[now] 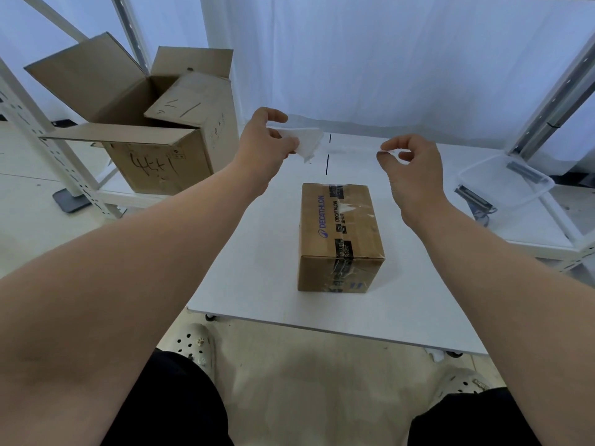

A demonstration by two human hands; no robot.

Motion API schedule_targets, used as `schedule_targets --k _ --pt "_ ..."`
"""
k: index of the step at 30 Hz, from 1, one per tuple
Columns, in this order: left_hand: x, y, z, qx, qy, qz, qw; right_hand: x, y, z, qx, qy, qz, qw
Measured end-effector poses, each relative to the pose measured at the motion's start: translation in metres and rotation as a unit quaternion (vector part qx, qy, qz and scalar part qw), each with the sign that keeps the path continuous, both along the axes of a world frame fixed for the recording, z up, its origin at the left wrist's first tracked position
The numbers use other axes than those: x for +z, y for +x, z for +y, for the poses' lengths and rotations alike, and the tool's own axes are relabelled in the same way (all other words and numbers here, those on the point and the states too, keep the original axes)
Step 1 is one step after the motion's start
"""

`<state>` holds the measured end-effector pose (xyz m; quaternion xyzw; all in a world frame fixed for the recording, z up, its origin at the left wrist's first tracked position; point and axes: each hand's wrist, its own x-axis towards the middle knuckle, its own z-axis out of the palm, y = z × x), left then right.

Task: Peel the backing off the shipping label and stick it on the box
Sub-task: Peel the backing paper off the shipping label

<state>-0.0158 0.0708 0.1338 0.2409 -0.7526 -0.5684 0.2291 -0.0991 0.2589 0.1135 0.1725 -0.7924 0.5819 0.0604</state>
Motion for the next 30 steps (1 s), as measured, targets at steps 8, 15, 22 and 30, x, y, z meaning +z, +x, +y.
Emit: schedule_targets --k 8,15,22,30 --pt "0.000 -0.001 0.001 0.016 -0.028 -0.002 0.999 -0.005 -0.003 -0.001 -0.028 0.014 -0.006 0.999" --pt "-0.002 -0.001 -0.002 0.027 -0.023 0.001 0.999 -0.017 -0.012 0.004 -0.103 0.009 -0.030 0.994" --pt "-0.005 0.000 -0.010 0.050 -0.034 -0.001 0.998 -0.014 -0.014 0.004 -0.155 -0.046 -0.078 0.984" --pt "-0.023 0.022 -0.035 -0.009 -0.108 -0.077 0.991 0.002 -0.003 -0.009 -0.072 -0.087 -0.054 0.992"
